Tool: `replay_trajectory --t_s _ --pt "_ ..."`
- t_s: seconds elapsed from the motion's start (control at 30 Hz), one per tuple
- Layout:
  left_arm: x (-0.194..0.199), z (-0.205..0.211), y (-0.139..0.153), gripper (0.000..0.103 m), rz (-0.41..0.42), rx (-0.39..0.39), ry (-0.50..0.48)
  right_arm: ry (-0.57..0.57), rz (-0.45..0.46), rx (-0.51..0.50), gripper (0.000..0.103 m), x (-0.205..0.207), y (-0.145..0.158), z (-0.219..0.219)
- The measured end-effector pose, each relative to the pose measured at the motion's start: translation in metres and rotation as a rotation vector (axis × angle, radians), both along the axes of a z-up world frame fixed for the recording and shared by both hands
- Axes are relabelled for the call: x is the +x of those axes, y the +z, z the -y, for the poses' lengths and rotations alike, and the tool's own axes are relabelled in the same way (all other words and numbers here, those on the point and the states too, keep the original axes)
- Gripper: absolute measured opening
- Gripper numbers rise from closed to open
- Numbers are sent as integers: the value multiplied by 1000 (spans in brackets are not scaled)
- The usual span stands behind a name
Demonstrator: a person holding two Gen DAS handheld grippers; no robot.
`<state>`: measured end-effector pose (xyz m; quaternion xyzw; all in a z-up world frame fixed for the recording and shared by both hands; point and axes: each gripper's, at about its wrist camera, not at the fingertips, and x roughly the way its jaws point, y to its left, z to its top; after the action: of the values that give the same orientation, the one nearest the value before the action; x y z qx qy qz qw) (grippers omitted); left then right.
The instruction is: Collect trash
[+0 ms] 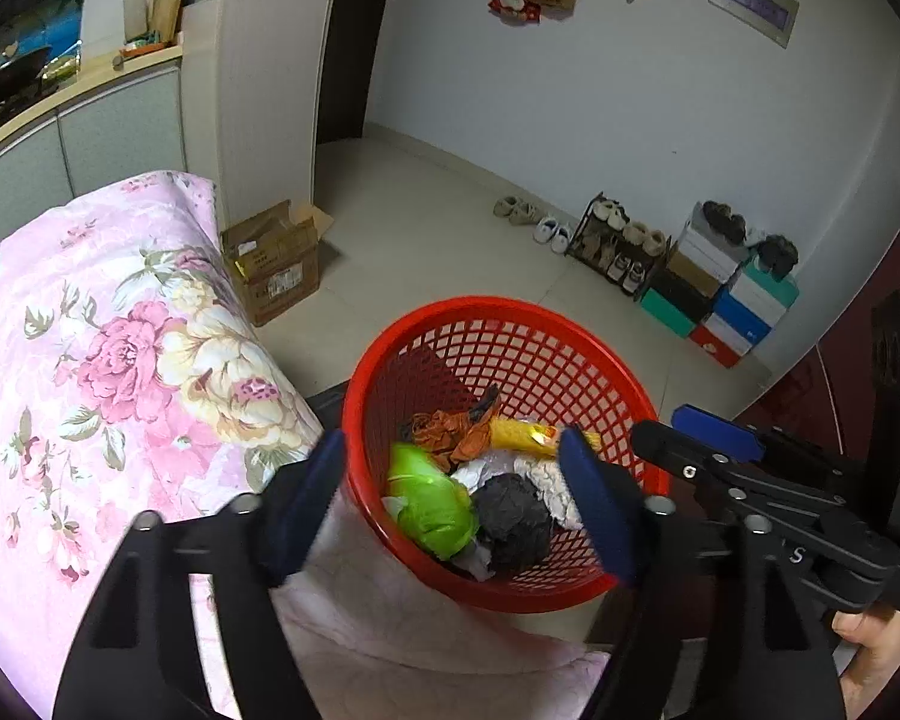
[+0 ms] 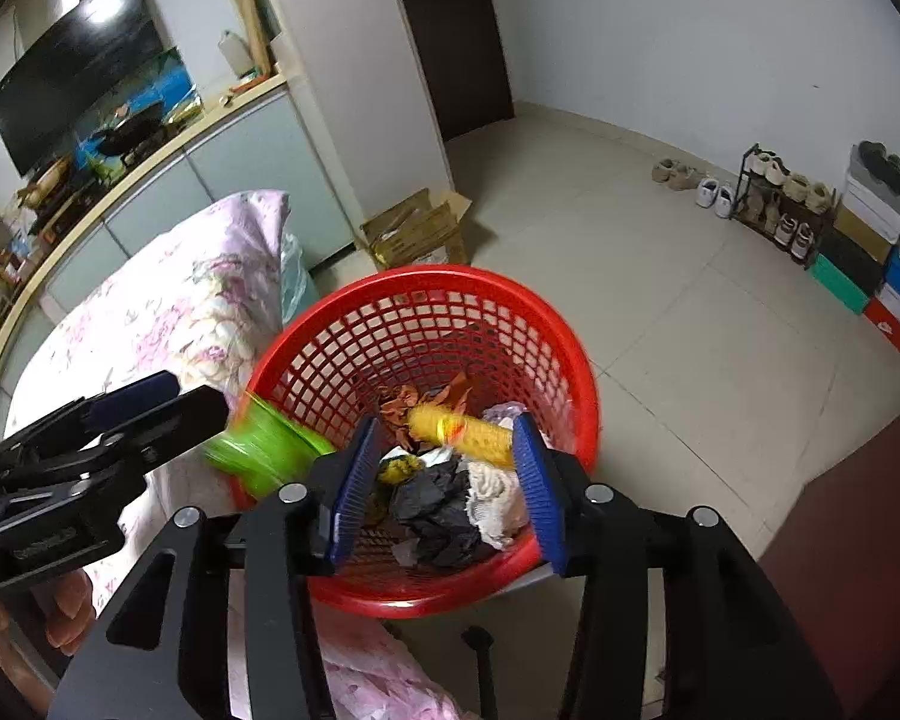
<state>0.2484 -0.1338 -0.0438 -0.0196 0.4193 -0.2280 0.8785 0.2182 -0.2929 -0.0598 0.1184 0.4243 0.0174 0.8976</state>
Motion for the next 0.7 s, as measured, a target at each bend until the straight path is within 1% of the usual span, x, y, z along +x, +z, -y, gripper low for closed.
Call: replay_trajectory --t_s 0.03,0.1,0.17,0.27,0.37,0.53,0.57,0.7 --pt "-1 -1 2 77 4 -1 4 -5 6 6 48 -2 2 1" --pt "-7 -5 7 79 19 -1 17 -13 17 24 56 -9 7 3" --pt "-12 -5 13 81 42 13 36 -19 34 42 72 -18 13 3" --pt "-27 -13 26 82 100 40 85 -14 69 54 84 -30 22 -1" --pt "-45 -24 36 83 144 59 140 -2 102 61 91 -46 31 -9" --pt "-81 -44 52 87 220 81 224 49 159 35 94 -76 45 -33" --pt "-90 -49 54 88 230 80 240 59 176 27 96 -82 47 -37" --pt "-119 -65 60 91 259 71 314 88 236 -8 96 -104 57 -54"
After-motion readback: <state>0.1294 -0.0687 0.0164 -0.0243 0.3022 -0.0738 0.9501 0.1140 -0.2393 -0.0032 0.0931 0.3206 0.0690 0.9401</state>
